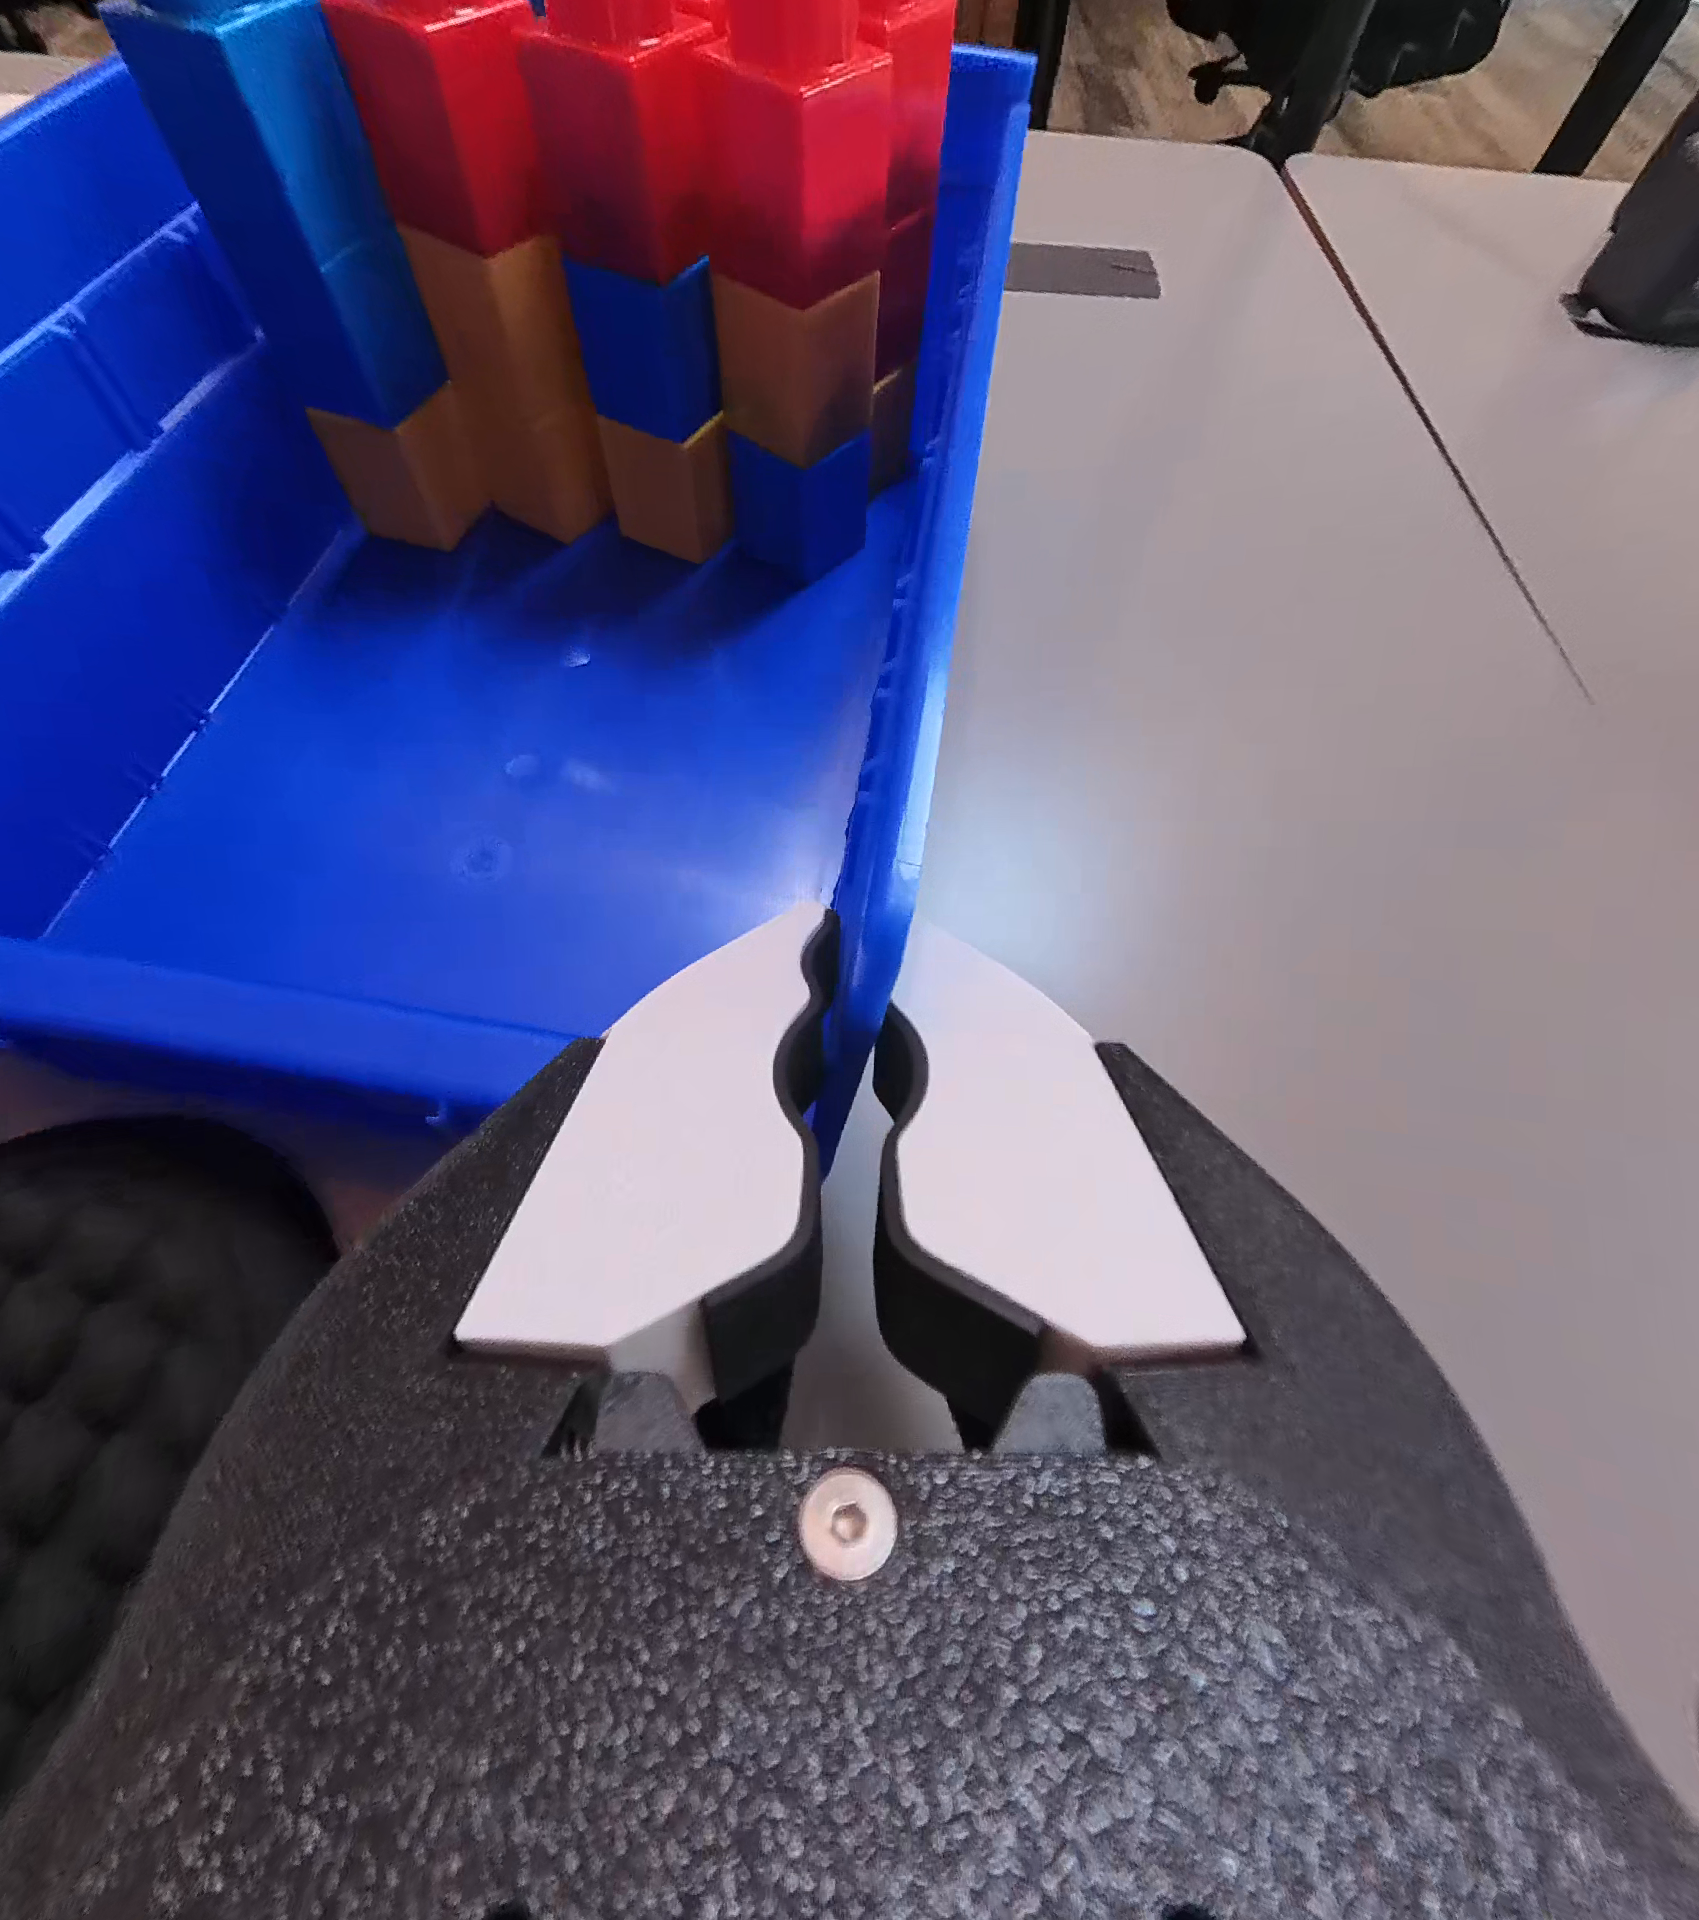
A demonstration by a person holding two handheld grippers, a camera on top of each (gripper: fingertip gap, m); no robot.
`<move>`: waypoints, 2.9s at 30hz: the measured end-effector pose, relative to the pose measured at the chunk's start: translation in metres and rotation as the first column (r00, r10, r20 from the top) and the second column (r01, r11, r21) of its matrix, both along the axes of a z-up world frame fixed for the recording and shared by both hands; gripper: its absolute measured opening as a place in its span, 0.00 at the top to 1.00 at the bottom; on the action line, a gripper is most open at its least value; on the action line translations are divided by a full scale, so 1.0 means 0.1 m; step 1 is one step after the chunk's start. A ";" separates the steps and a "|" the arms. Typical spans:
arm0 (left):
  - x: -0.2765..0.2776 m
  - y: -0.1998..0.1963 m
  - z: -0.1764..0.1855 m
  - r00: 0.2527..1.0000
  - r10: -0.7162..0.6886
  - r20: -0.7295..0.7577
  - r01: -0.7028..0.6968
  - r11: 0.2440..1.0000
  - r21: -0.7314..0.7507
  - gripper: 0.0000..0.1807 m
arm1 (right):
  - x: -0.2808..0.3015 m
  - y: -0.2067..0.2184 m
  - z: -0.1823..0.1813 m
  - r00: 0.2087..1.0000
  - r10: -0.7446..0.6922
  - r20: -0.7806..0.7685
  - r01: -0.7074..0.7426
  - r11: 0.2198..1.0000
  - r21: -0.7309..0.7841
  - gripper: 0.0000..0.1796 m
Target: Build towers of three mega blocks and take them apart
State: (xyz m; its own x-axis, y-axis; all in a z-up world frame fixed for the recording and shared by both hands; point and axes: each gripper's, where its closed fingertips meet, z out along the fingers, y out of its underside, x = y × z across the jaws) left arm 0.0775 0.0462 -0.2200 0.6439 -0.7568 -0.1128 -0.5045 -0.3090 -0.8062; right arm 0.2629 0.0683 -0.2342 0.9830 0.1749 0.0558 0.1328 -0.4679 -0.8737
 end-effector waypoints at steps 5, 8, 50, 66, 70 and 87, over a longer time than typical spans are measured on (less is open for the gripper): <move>0.01 0.13 0.07 0.999 0.030 -0.043 -0.027 0.997 0.066 0.91 | 0.02 -0.10 0.04 0.999 0.012 0.047 -0.013 1.000 0.020 0.97; -0.02 0.13 0.23 0.999 0.030 -0.026 -0.026 0.991 0.128 0.92 | -0.01 -0.15 0.22 0.998 0.016 0.062 -0.021 0.997 0.075 0.98; -4.47 -1.05 2.06 0.610 0.726 0.317 -0.760 0.424 0.492 0.97 | -4.67 -0.42 2.00 0.691 0.706 0.155 -0.680 0.561 0.472 0.95; -5.36 -1.31 0.83 0.440 0.800 0.409 -0.891 0.330 0.313 0.98 | -5.52 -0.75 0.78 0.600 0.766 0.229 -0.795 0.540 0.276 0.93; -5.43 -1.33 0.71 0.395 0.798 0.456 -0.911 0.277 0.305 0.98 | -5.53 -0.84 0.67 0.570 0.772 0.282 -0.822 0.538 0.189 0.85; -5.43 -1.08 0.11 0.385 0.883 0.268 -0.917 0.332 0.221 0.97 | -2.84 0.13 0.52 0.875 0.466 0.128 -0.464 0.885 -0.050 0.54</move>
State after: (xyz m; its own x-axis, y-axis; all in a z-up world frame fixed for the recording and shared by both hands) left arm -0.4654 -0.0622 -0.2088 0.9297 0.3544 -0.1004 0.0039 -0.2822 -0.9594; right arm -0.0211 0.0808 -0.1821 0.7717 0.6121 0.1725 0.4527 -0.3383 -0.8250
